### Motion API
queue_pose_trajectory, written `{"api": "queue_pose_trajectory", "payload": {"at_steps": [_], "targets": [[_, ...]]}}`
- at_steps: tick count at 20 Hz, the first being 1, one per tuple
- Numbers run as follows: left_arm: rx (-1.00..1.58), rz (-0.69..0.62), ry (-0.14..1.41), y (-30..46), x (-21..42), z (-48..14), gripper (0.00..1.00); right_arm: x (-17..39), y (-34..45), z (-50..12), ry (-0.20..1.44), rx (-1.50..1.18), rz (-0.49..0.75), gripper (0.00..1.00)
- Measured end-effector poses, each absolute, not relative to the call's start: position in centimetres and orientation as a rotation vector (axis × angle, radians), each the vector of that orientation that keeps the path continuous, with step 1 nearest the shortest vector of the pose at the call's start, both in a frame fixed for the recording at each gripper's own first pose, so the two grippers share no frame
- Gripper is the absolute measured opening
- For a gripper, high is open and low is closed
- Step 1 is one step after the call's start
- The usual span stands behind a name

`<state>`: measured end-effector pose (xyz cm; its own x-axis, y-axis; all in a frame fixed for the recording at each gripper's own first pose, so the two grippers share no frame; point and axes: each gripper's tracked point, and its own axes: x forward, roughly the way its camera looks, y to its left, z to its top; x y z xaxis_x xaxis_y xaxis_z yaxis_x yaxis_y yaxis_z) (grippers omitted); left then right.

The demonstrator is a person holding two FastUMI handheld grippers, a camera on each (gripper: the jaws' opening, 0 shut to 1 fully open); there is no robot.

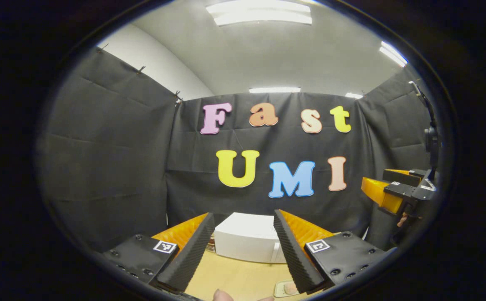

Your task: Open the microwave oven with the left hand, put the food in, and close the microwave oven.

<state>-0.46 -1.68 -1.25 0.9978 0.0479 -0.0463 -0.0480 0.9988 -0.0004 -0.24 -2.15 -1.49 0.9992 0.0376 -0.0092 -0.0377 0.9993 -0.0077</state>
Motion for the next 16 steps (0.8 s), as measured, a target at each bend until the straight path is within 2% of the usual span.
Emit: {"api": "queue_pose_trajectory", "payload": {"at_steps": [6,7,11,13,16], "targets": [[0.016,0.022,0.096,-5.8,0.3,-4.0,0.94,-0.8,-5.7,-2.3,0.01,-0.005,0.035,0.96],[0.022,0.013,0.107,-6.7,0.6,-4.6,0.99,-0.8,-6.3,-2.6,0.014,-0.001,0.04,0.96],[0.027,-0.008,0.132,-10.3,1.3,-7.0,0.94,-1.2,-8.9,-4.0,0.031,0.002,0.053,0.96],[0.033,-0.019,0.156,-11.4,1.5,-8.2,0.96,-1.2,-10.2,-4.8,0.055,-0.003,0.038,0.96],[0.045,-0.057,0.177,-12.6,2.8,-9.9,0.94,-0.9,-11.1,-5.4,0.072,0.005,0.012,0.96]]}}
